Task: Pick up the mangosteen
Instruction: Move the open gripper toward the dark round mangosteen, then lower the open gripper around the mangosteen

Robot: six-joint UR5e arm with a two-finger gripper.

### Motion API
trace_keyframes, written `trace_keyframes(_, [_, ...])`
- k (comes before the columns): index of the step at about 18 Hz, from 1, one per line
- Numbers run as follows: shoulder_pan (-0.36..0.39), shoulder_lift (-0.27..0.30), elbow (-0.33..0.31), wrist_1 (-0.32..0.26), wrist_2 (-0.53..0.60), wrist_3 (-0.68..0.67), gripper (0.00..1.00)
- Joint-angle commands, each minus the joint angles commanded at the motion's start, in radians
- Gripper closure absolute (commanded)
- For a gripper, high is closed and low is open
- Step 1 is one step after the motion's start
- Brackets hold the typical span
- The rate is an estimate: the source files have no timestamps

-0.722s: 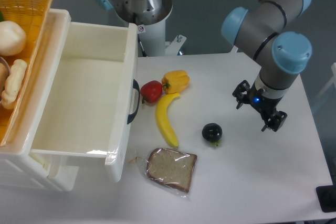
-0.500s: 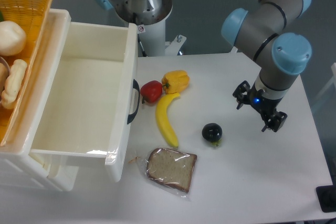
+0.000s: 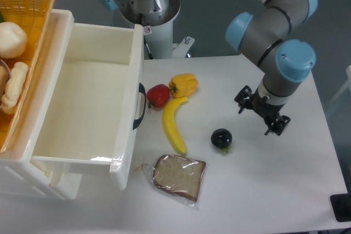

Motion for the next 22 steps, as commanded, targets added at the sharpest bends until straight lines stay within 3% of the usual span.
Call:
trace_keyframes(5, [-0.029,-0.011,-0.003,0.000,-0.008,-0.276,0.00])
trace_keyframes(12, [-0.063,-0.070,0.003,0.002,-0.044,-0.469,0.00])
trace_keyframes(22, [-0.095,-0.113,-0.002,0.025,-0.041,-0.531,0.00])
